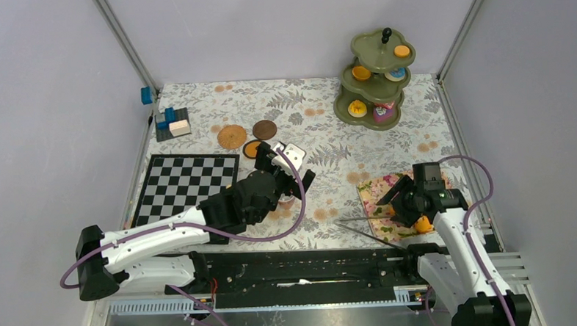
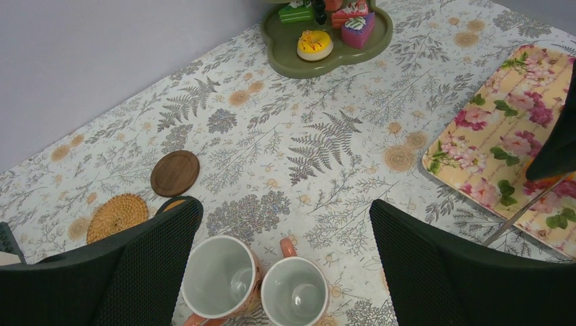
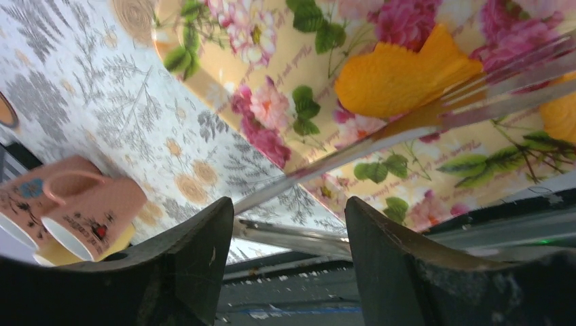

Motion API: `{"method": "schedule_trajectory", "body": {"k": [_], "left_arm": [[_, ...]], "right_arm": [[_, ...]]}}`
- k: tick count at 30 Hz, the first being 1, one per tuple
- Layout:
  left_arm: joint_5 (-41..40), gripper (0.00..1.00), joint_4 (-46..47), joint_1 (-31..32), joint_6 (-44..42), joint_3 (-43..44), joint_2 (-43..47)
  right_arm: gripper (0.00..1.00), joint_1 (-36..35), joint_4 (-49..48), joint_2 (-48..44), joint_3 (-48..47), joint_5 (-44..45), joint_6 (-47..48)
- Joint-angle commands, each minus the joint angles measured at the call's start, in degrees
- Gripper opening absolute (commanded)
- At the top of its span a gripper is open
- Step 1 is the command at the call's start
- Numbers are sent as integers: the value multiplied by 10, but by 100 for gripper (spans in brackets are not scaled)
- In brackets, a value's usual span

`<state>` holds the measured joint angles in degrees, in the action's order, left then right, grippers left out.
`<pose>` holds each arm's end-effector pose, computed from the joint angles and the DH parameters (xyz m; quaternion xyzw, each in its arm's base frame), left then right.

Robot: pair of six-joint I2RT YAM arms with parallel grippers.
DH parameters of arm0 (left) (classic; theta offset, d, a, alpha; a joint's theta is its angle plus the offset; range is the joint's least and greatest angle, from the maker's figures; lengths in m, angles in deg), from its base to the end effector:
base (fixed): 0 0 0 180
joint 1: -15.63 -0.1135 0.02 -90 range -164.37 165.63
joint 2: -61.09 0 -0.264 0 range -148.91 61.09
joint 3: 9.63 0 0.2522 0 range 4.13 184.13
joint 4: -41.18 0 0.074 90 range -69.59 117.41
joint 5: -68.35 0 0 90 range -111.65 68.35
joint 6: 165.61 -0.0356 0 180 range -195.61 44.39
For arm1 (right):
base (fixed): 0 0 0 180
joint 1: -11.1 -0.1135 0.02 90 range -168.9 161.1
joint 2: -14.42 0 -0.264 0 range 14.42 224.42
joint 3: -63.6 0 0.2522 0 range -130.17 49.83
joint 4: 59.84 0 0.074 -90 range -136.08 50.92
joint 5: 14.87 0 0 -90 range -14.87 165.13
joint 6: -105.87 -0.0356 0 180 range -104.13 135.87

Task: Serve the afternoon tea

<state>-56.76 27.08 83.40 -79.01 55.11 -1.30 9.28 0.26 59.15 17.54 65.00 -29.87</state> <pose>0.1138 -0.2242 0.3368 0.2756 0.7123 -0.1224 0.6338 0.1408 0.0107 0.2119 0.3367 0.8986 0.1859 0.2111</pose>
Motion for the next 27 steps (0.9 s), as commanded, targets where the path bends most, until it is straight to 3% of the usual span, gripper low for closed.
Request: {"method": "schedule_trajectory", "body": {"k": [1, 5, 13, 21, 27], "left_arm": [[1, 99, 17, -3, 3, 8, 0], [3, 99, 18, -3, 2, 8, 0], [1, 99, 19, -3, 1, 7, 0], [2, 99, 20, -3, 2, 6, -1], [0, 99, 20, -3, 1, 7, -2]], "right_arm": [[68, -1, -80, 7, 12, 44, -95], [63, -1, -101, 14, 41, 65, -167], [63, -3, -90, 16, 61, 91, -188], [68, -5, -98, 44, 0, 93, -100], [71, -5, -33, 30, -40, 85, -61]]}}
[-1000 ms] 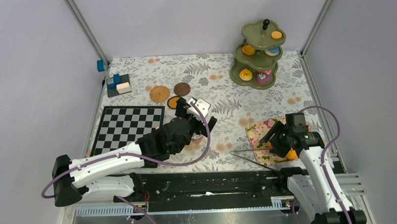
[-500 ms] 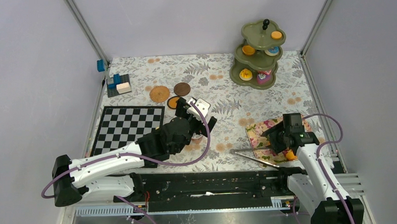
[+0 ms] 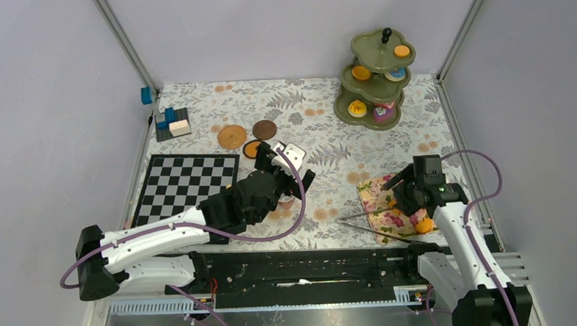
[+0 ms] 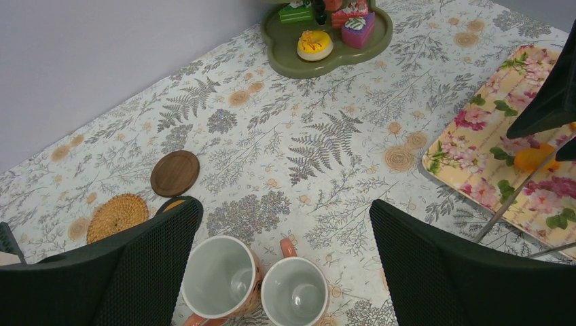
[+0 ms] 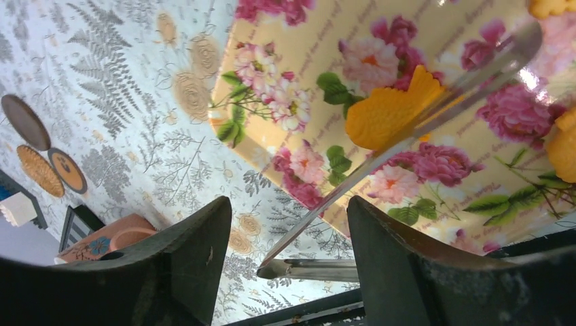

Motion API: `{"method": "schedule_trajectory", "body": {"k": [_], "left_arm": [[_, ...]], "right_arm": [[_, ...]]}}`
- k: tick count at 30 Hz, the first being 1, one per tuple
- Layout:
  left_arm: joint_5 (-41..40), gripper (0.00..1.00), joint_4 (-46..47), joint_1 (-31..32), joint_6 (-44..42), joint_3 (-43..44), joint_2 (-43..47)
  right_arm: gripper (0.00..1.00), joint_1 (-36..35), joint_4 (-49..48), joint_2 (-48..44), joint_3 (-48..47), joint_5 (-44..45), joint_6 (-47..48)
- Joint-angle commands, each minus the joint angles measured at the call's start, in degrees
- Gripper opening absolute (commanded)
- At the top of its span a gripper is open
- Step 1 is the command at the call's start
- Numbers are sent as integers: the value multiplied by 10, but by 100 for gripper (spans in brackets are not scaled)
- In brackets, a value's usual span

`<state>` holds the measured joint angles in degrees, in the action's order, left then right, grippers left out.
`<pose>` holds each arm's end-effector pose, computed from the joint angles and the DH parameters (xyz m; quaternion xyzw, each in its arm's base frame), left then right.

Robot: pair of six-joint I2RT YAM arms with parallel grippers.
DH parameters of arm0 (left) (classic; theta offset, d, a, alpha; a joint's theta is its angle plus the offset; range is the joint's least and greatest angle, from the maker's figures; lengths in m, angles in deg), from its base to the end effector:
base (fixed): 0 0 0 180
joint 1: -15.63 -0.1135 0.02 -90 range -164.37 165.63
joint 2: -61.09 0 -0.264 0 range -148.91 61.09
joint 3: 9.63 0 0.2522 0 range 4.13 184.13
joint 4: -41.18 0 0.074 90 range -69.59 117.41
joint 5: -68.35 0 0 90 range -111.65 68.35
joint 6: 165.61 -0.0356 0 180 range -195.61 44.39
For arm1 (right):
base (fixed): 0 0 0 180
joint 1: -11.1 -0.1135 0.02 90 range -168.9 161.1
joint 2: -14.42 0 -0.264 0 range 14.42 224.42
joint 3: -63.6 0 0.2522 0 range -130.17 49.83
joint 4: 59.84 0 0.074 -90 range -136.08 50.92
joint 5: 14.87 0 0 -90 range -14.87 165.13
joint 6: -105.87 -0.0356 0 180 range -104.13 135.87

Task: Serve the afternoon tea

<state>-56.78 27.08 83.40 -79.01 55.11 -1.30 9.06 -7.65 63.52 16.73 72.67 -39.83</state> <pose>0.1138 -0.2242 0.3368 0.2755 0.7123 -0.1223 0.6339 0.1628 0.0073 0.2141 0.4238 0.8524 0.1654 0.2576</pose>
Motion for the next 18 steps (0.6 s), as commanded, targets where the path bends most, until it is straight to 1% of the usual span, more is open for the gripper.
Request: {"method": "schedule_trajectory", "body": {"k": [1, 3, 6, 9, 11, 14, 16, 18], "left_arm": [[2, 99, 20, -3, 2, 7, -2], [4, 99, 19, -3, 2, 7, -3], [6, 99, 19, -2, 4, 8, -4], [10, 99, 19, -3, 7, 9, -6], [11, 99, 18, -3, 7, 9, -6], [10, 99, 18, -3, 7, 8, -5], [8, 99, 18, -3, 7, 8, -4], [6, 99, 17, -2, 4, 8, -3]], "right_arm": [[71, -4, 57, -19, -29, 1, 35], [71, -4, 71, -36, -18, -7, 25], [70, -4, 70, -57, 9, 6, -7], [68, -4, 26, -58, 41, 20, -42], [67, -4, -20, -47, 63, 21, -66], [62, -4, -89, -3, 84, 20, -92], [58, -5, -115, 26, 86, 21, -99], [55, -6, -122, 46, 81, 46, -94]]}}
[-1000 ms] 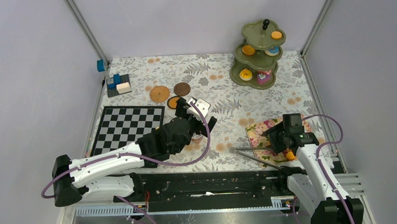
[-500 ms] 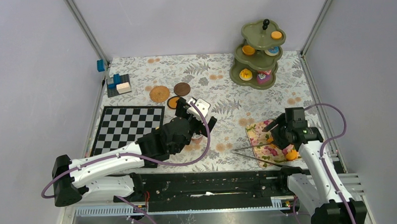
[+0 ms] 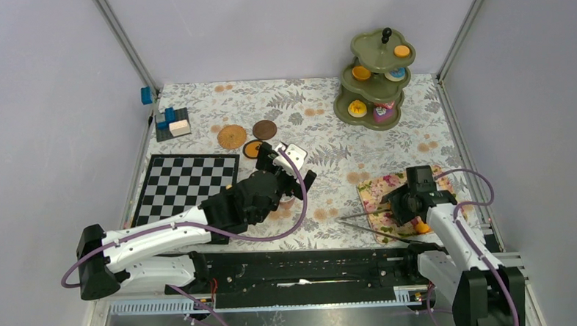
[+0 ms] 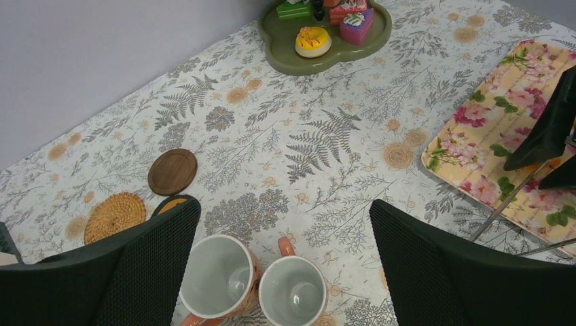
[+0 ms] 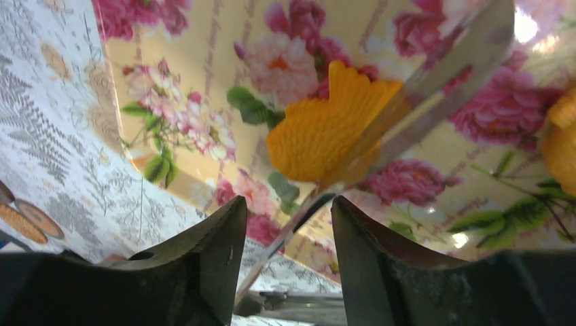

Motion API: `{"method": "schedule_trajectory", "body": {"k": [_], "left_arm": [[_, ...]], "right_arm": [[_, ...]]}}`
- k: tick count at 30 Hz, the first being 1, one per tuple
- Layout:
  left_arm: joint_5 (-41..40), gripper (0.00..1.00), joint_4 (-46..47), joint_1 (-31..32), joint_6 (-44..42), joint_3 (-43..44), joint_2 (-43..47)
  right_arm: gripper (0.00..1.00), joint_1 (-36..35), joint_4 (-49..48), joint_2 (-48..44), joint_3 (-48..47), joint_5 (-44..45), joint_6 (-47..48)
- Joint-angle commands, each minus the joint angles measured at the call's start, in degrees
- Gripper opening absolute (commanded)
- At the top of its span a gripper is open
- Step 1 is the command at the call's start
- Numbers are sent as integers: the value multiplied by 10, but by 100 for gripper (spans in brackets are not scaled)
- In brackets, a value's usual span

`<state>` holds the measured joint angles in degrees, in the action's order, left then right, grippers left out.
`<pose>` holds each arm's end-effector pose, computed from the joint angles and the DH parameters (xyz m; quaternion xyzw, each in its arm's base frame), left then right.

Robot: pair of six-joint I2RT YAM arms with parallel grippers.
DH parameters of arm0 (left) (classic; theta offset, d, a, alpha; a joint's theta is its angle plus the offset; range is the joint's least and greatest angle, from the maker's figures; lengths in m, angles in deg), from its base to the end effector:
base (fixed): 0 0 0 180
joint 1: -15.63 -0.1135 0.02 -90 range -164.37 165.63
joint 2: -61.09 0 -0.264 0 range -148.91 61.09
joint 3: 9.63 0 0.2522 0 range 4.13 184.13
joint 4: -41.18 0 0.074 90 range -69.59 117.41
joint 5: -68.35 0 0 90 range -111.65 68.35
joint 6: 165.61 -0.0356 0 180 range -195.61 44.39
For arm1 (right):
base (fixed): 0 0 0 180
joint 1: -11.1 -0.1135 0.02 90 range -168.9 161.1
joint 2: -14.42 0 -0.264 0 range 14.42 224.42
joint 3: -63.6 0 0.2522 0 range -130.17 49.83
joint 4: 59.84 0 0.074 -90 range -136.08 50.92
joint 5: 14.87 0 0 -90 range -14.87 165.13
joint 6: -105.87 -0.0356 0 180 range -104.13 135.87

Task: Serve the afternoon tea

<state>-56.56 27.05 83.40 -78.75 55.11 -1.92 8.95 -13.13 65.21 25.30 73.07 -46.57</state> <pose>0.1146 -0.2265 0.3342 0.2781 0.7146 -0.1220 0.6301 0.1553 0.0071 0.1694 0.4800 0.8360 0.1565 0.2152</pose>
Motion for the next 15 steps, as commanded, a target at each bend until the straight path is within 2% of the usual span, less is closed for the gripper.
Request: {"method": "schedule_trajectory", "body": {"k": [1, 8, 15], "left_arm": [[2, 99, 18, -3, 1, 7, 4], [0, 99, 19, -3, -1, 7, 7], [-2, 99, 19, -3, -2, 6, 10]], "right_arm": [[54, -5, -68, 36, -10, 46, -21], [29, -5, -45, 38, -28, 55, 13], [11, -6, -25, 23, -44, 49, 11]]}}
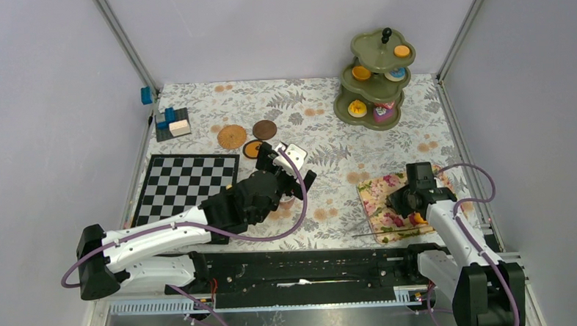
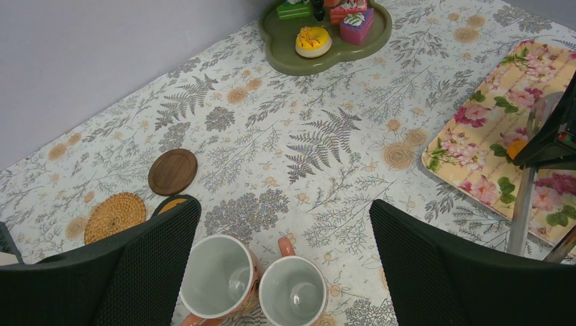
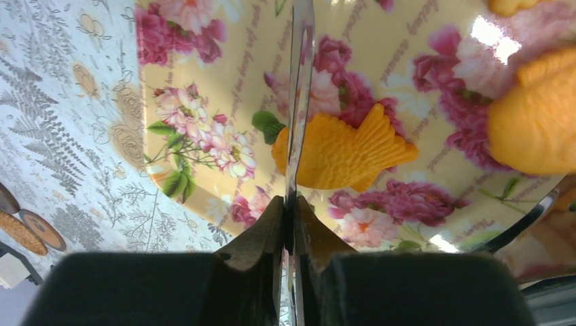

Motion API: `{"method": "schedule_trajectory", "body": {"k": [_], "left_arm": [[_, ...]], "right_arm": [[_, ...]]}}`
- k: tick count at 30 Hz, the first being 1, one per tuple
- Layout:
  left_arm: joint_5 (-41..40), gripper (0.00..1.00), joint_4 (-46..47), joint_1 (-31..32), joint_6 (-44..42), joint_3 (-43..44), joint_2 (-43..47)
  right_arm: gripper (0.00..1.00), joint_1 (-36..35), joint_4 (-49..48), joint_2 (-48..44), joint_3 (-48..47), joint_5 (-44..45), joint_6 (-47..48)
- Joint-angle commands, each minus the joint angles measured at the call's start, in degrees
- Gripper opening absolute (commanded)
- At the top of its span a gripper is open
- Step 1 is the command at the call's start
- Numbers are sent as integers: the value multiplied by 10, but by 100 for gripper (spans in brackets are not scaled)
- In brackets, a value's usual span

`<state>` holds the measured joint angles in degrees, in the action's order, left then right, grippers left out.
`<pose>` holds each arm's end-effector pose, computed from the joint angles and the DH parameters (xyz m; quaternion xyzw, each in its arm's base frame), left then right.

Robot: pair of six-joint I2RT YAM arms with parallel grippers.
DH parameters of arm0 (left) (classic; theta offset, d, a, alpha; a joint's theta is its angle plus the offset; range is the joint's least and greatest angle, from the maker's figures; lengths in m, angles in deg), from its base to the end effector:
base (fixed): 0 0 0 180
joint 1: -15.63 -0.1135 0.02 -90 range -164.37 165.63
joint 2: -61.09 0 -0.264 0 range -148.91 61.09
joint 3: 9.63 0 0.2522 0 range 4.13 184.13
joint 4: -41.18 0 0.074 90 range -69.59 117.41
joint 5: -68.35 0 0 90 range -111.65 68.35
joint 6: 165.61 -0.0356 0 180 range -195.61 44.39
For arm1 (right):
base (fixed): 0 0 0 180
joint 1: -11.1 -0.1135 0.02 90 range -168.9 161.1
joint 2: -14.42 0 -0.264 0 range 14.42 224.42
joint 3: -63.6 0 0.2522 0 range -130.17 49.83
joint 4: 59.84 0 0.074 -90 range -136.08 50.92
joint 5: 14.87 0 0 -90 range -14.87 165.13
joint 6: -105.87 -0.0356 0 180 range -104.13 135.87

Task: Serve the afternoon tea

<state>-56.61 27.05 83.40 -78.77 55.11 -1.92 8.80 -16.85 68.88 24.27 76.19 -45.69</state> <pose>0.1146 -0.2265 0.3342 0.2780 0.7146 -0.1216 0.6303 0.1678 0.0061 0.1694 0.4776 0.8345 0.1377 0.2378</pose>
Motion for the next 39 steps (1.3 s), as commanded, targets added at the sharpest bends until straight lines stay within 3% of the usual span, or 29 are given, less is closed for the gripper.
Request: {"method": "schedule_trajectory", "body": {"k": [1, 4, 9, 16, 20, 26, 32, 39], "left_arm": [[-3, 99, 19, -3, -2, 6, 10], [-2, 99, 20, -3, -1, 6, 12], [-3, 99, 19, -3, -3, 6, 13], [-9, 99, 20, -3, -4, 5, 17], [-20, 99, 29, -2, -8, -3, 30], [-34, 99, 38, -3, -15, -14, 47], [-35, 99, 40, -3, -15, -16, 48], [-29, 99, 38, -3, -12, -14, 42]], "right_arm": [[9, -4, 15, -15, -40, 17, 6], [0, -7, 33, -8, -75, 24, 26], [0, -37, 50, 23, -151, 53, 85], [0, -224, 58, 193, -324, 120, 251], [0, -282, 40, 293, -376, 92, 319], [4, -298, 14, 419, -407, -2, 433], [49, -308, 13, 417, -398, 0, 475], [89, -317, -9, 291, -325, -36, 414]]}}
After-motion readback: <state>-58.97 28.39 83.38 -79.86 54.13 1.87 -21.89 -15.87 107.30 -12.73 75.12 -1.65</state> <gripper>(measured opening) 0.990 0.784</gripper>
